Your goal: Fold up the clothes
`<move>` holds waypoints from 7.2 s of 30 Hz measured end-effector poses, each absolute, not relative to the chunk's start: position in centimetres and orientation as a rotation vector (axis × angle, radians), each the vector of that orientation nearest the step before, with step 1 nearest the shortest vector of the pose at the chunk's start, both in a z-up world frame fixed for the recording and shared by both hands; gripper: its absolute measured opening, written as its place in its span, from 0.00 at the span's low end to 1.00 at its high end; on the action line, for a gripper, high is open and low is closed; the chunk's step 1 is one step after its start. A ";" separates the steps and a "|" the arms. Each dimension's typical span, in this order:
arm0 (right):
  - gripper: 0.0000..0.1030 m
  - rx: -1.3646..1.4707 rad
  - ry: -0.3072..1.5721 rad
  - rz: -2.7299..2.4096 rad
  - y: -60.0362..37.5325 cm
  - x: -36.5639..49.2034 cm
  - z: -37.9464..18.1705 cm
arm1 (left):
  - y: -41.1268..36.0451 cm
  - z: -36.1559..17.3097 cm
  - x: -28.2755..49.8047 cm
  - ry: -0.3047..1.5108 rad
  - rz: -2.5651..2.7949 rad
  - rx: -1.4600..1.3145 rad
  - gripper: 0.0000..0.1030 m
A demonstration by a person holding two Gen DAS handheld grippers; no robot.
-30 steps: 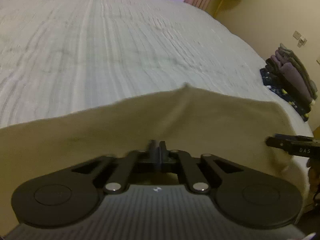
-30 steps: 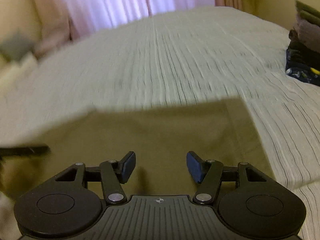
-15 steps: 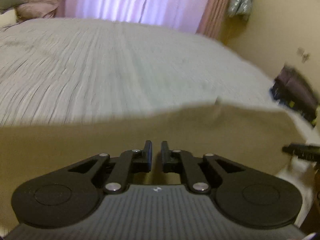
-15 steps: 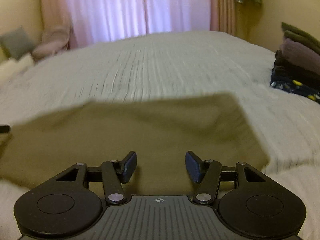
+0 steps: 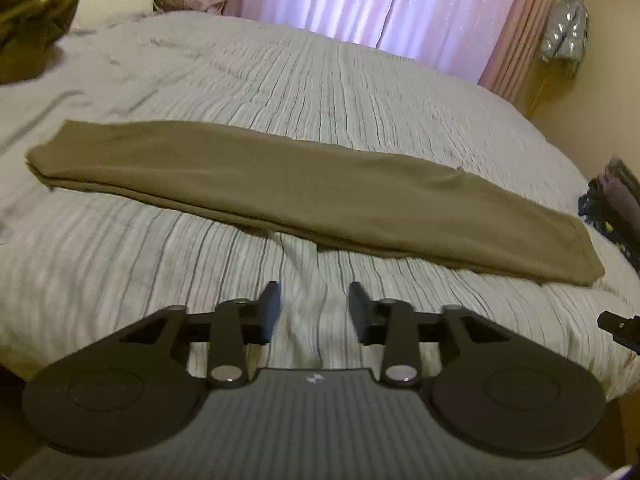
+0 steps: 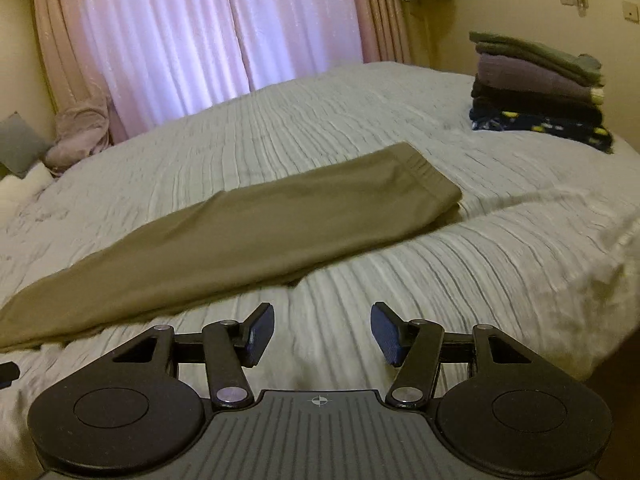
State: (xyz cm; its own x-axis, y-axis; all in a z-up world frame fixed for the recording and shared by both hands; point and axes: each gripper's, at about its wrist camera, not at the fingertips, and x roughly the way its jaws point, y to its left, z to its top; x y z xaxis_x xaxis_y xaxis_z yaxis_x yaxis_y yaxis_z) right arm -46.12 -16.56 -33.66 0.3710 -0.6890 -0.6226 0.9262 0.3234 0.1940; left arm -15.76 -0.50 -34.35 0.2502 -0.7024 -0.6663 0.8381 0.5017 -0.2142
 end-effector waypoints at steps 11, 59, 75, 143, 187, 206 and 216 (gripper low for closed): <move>0.56 0.543 0.607 -1.172 -11.4 -44.9 -32.3 | 2.7 -32.0 -20.1 0.719 -1.094 0.221 0.47; 0.56 0.602 0.615 -1.171 -19.1 -44.3 -30.0 | -7.7 -32.6 -19.5 0.781 -1.105 0.405 0.51; 0.56 0.463 0.789 -1.022 -19.7 -31.6 -31.8 | -3.3 -36.8 -7.4 0.896 -0.910 0.293 0.51; 0.56 0.727 0.713 -1.096 -28.2 -35.5 -37.4 | 3.4 -44.6 14.8 0.929 -0.488 -0.741 0.04; 0.33 1.256 0.336 -0.502 -29.9 -27.3 -40.4 | -4.4 -37.5 0.2 0.893 -1.155 -0.058 0.26; 0.03 0.714 0.061 -0.976 -29.0 -41.2 -34.2 | -11.7 -36.4 -2.9 0.910 -1.325 -0.087 0.25; 0.25 1.215 0.038 -0.954 -33.6 -47.2 -41.6 | -14.6 -37.3 -5.6 0.966 -1.342 -0.005 0.25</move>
State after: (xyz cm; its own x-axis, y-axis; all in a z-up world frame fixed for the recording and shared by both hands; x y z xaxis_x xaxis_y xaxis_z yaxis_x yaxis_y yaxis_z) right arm -47.21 -33.57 -41.58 0.6277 -0.5982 -0.4981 0.6364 0.0257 0.7710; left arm -5.64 -14.58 -37.34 -0.0826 -0.8107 -0.5796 0.8067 0.2871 -0.5166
